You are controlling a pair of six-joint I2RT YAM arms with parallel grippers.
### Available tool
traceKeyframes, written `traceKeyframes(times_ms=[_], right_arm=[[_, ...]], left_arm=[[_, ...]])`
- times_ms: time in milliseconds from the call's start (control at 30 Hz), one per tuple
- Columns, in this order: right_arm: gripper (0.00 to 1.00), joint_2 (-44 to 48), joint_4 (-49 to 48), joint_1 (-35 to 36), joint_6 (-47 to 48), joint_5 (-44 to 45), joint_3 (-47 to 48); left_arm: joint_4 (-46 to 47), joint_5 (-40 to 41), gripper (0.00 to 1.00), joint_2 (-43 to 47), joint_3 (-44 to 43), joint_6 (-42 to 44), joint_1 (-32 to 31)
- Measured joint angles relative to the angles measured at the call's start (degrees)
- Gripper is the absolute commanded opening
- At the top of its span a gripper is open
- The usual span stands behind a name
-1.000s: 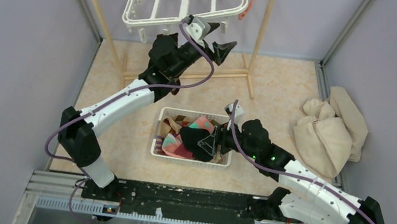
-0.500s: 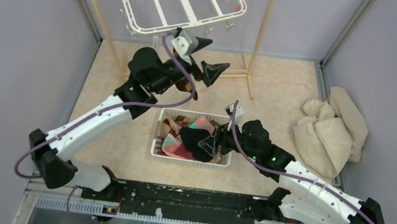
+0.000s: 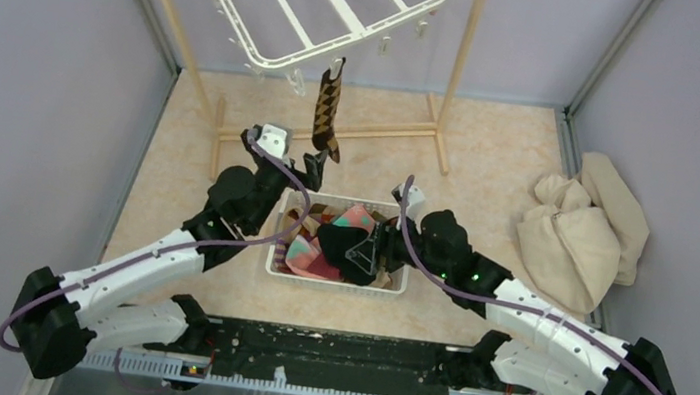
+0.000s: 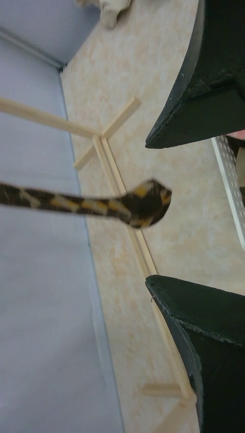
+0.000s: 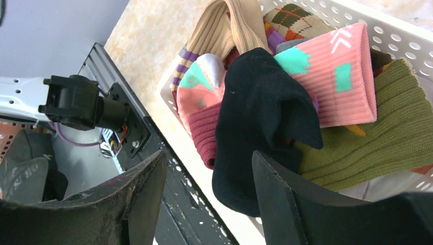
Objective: Remove the socks clipped to the hanger
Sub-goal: Remove the sock from the hanger.
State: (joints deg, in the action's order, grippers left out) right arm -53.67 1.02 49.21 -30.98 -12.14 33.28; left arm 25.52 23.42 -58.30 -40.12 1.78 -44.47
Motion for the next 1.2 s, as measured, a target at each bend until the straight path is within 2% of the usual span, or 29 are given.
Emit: traceKeyframes(times_ms=[100,200,367,533,667,933,1200], right_arm=[[0.63,-0.37,-0.28,0.0,-0.11,0.0,0.0],[0.63,-0.42,-0.33,0.0,-0.09,-0.02,0.02],[0.63,-0.42,-0.15,0.0,0.33,0.04,0.04],[0.63,-0.42,0.09,0.0,1.18,0.31,0.13],[0.63,-0.42,0.76,-0.26,1.68,0.5,0.15],[0.63,-0.42,1.9,-0.33,2.25,0.48,0.15],[0.63,-0.42,1.86,-0.37,2.29,0.46,0.15]], left_arm=[[3.37,5.05,0.99,-1.79,1.75,0.61,1.18],[7.74,5.35,0.99,-4.92,1.66,0.17,4.57],[14.58,-3.04,0.99,-12.68,1.18,-2.93,10.95],[19.52,-13.18,0.99,-19.78,-1.86,-4.81,11.34],[21.49,-18.23,0.99,-22.6,-4.72,-5.14,11.34],[23.15,-21.05,0.99,-22.6,-5.27,-5.14,11.43],[22.8,-23.58,0.99,-18.4,-3.69,-5.2,12.11]])
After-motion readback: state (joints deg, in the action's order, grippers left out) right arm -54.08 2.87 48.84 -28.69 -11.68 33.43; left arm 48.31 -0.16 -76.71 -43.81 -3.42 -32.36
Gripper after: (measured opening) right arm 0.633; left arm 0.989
